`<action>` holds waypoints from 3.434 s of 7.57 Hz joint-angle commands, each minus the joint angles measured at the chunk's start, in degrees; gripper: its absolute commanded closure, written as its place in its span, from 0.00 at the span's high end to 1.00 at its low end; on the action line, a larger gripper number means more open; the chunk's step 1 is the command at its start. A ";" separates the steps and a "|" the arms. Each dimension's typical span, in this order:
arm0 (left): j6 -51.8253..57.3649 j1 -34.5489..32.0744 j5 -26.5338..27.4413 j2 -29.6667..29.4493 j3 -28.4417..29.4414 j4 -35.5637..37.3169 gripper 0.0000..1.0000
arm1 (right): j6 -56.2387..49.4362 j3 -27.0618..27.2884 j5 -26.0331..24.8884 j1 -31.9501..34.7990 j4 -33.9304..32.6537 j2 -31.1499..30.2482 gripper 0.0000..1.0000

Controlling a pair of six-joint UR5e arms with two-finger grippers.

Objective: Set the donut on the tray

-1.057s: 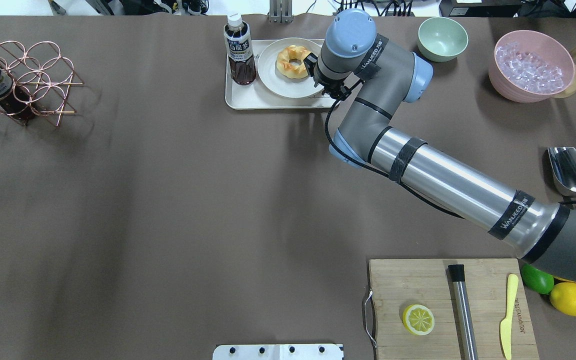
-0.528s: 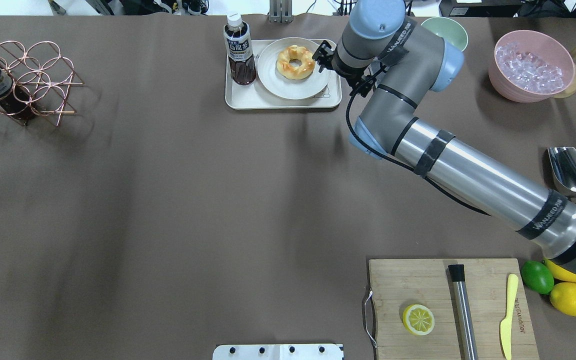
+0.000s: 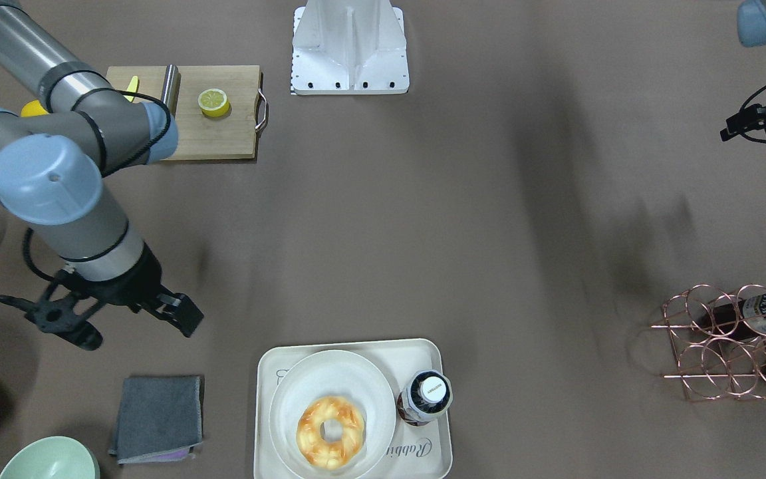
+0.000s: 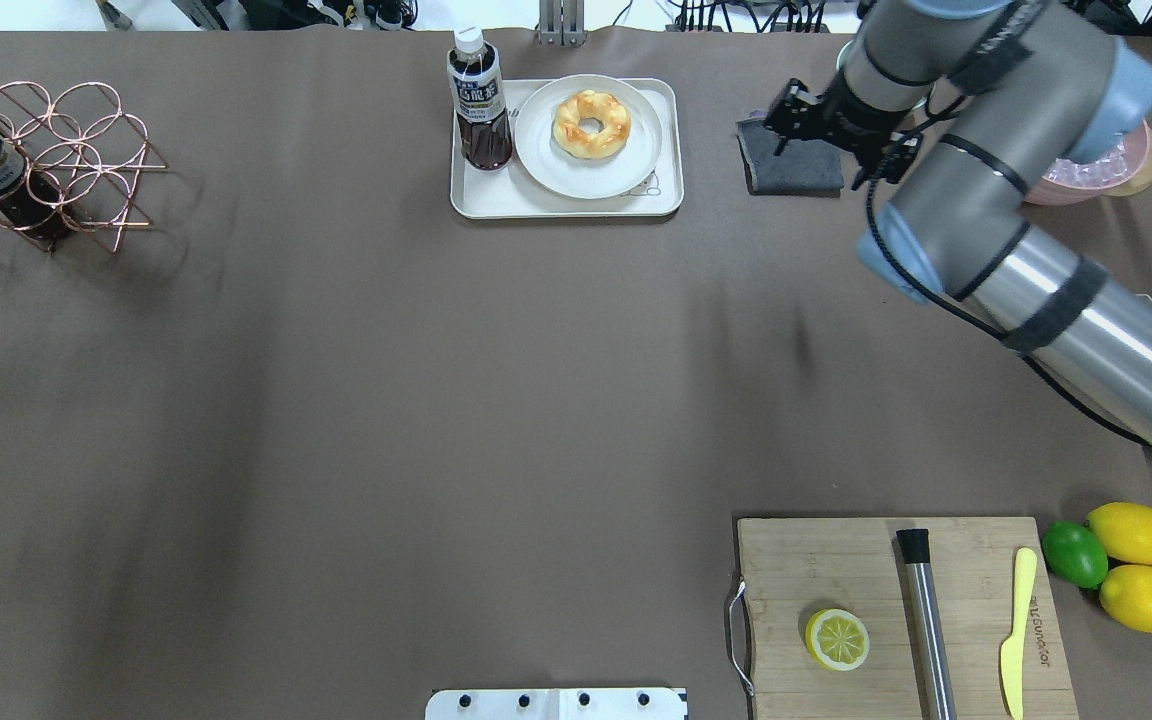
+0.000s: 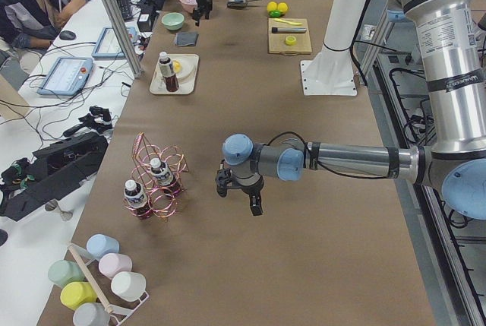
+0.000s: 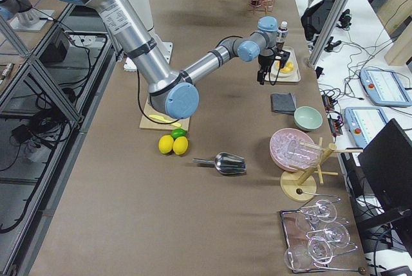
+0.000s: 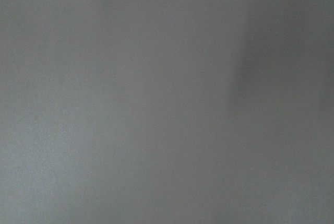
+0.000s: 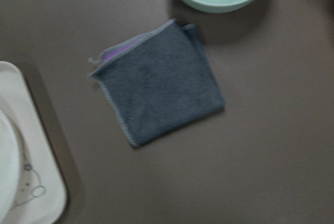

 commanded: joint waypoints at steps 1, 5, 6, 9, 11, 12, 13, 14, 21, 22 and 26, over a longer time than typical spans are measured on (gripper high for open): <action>-0.05 0.05 -1.90 -0.04 -0.09 -0.01 0.98 | -16.24 14.29 3.14 6.36 -7.40 -14.14 1.00; -0.05 0.05 -1.90 -0.21 -0.35 0.08 0.98 | -47.75 16.18 10.07 19.44 -7.50 -29.19 1.00; -0.05 0.05 -1.90 -0.21 -0.27 0.08 0.98 | -55.15 16.00 11.66 22.78 -7.50 -32.36 1.00; -0.05 0.05 -1.90 -0.12 -0.35 0.08 0.98 | -71.97 13.12 11.94 30.97 -7.68 -37.30 1.00; -0.05 0.05 -1.98 -0.21 -0.44 0.08 0.98 | -75.87 12.57 11.85 33.79 -7.42 -39.06 1.00; -0.05 0.05 -1.99 -0.21 -0.53 0.08 0.98 | -77.19 12.66 11.67 33.80 -6.72 -40.63 1.00; -0.05 0.05 -1.99 -0.21 -0.53 0.08 0.98 | -77.11 12.66 10.63 33.80 -6.80 -40.74 1.00; -0.05 0.14 -1.99 -0.39 -0.53 0.08 0.98 | -76.42 12.14 10.10 33.71 -7.15 -40.91 1.00; -0.05 1.28 -1.99 -0.56 -0.35 0.17 0.98 | -77.02 12.14 10.80 34.15 -6.71 -41.62 1.00; -0.05 1.28 -1.99 -0.56 -0.35 0.17 0.98 | -77.03 12.40 10.97 34.15 -6.71 -41.53 1.00; -0.05 1.19 -1.90 -0.65 -0.44 0.17 0.98 | -77.03 12.13 10.62 34.15 -6.71 -41.62 1.00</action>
